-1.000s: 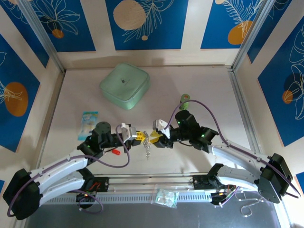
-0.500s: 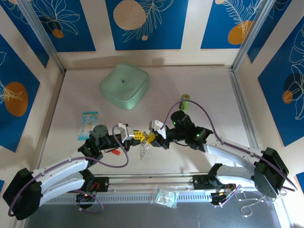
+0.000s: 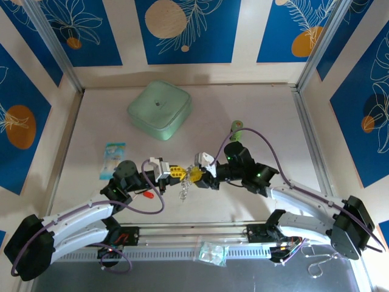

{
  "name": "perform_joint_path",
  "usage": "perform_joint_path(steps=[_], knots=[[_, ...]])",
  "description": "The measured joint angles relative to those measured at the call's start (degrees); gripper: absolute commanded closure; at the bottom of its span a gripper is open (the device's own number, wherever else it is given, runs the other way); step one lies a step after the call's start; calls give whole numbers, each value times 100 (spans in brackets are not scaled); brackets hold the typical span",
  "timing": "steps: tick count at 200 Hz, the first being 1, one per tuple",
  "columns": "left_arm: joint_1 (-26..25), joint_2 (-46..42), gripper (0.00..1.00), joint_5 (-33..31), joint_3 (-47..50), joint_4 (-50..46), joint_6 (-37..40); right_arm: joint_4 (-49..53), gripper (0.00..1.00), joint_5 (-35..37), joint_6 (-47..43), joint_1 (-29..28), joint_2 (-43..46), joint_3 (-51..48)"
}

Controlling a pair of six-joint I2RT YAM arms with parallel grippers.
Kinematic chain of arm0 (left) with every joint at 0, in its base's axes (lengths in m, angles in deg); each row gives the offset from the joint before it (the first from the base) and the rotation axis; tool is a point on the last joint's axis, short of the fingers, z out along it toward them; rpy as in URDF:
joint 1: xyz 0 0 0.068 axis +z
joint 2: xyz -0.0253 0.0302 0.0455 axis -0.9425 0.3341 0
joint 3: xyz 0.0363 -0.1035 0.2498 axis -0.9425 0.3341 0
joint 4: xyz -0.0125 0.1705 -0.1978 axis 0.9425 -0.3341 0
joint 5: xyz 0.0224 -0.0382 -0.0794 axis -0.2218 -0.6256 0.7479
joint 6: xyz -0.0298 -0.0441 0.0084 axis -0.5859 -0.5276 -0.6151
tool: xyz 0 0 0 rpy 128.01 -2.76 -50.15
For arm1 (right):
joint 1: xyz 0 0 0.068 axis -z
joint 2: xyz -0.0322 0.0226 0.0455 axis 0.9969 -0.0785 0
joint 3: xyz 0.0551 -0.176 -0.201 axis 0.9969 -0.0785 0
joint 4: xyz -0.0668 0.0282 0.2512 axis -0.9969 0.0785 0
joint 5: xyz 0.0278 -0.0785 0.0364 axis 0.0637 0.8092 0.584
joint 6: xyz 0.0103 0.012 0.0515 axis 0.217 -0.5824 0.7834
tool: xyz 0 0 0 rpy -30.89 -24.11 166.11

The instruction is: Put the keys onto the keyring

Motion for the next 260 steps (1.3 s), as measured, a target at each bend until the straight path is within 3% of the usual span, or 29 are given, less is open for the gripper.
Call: perform_joint_path(steps=[104, 123, 158, 170, 182, 189, 260], knots=[[0, 55, 100, 192, 0, 0, 15, -302, 73, -168, 66, 76, 107, -2], [0, 96, 100, 212, 0, 2, 13, -389, 77, -219, 68, 81, 52, -2], [2, 133, 100, 227, 0, -9, 9, -461, 100, -398, 59, 96, -131, 4], [2, 133, 100, 201, 0, -15, 0, -439, 100, -437, 44, 118, -133, 11], [2, 133, 80, 188, 0, -20, 4, -382, 100, -444, 11, 122, -133, 42], [0, 122, 76, 162, -2, -42, 46, -323, 100, -448, -13, 129, -133, 68], [-11, -177, 78, -116, -691, -2037, 907, 1285, 100, 101, -1143, -59, -474, 1051]])
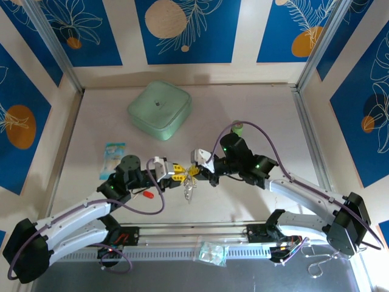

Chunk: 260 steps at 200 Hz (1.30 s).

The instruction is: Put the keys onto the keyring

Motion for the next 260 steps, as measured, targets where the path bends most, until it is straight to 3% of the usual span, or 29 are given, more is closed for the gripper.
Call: perform_joint_path(steps=[45, 101, 143, 159, 167, 211, 260], knots=[[0, 52, 85, -11, -160, -555, 254, 721, 100, 389, -566, -243, -358, 374], [-15, 245, 85, 11, -251, -892, 321, 807, 100, 455, -632, -326, -361, 380], [-15, 267, 100, 76, -271, -1032, 411, 807, 100, 599, -649, -415, -450, 439], [-15, 269, 100, 90, -275, -1073, 428, 796, 79, 603, -605, -417, -463, 437], [-15, 267, 100, 90, -278, -1060, 426, 706, 74, 573, -538, -391, -452, 413], [-15, 111, 100, 44, -114, -590, 247, -219, 70, 271, 162, -17, 214, -345], [-15, 79, 100, 46, 254, 205, -205, -708, 69, 254, 719, -9, 389, -977]])
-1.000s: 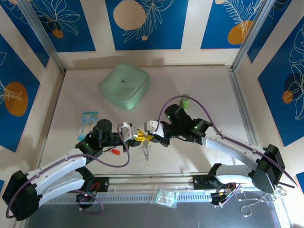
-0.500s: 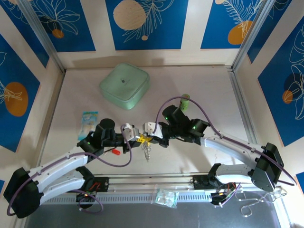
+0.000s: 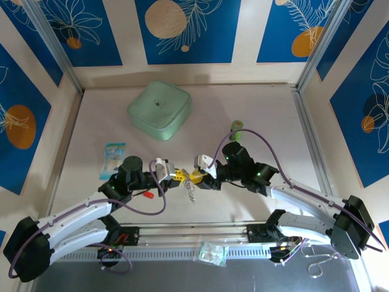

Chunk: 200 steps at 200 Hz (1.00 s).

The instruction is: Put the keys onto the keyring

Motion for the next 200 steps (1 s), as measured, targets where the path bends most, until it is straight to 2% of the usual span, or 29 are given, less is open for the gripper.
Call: perform_joint_path(steps=[39, 88, 108, 167, 200], knots=[[0, 0, 100, 2, 164, 522, -247, -321, 61, 20, 184, 0, -4, -203], [0, 0, 100, 11, 286, 975, -457, -813, 60, 59, 262, -55, -168, -278], [0, 0, 100, 17, 341, 1134, -562, -999, 64, 133, 291, -127, -251, -280], [0, -7, 100, 2, 396, 1272, -708, -1222, 86, 474, 188, -190, -195, -431], [0, -7, 100, -4, 426, 1364, -752, -1255, 91, 588, 118, -190, -66, -496]])
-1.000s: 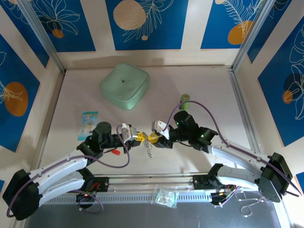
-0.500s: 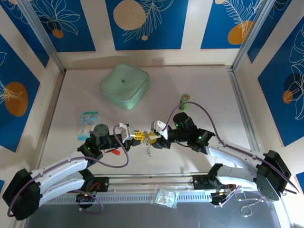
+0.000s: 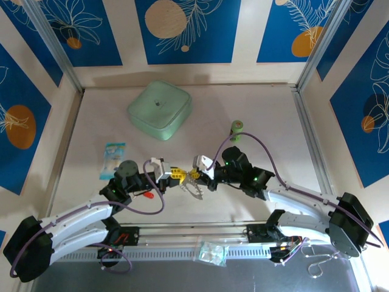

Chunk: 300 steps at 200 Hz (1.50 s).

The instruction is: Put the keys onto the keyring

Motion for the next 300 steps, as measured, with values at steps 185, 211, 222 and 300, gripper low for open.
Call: perform_joint_path(steps=[185, 211, 222, 300], knots=[[0, 87, 100, 63, 9, 516, -450, -1150, 72, 59, 68, -103, 363, -632], [0, 94, 100, 74, 9, 518, -448, -1172, 75, 57, 70, -103, 407, -632], [0, 94, 100, 76, 9, 518, -448, -1167, 76, 57, 70, -103, 404, -632], [0, 92, 100, 114, 9, 511, -444, -1200, 95, 66, 42, -103, 234, -632]])
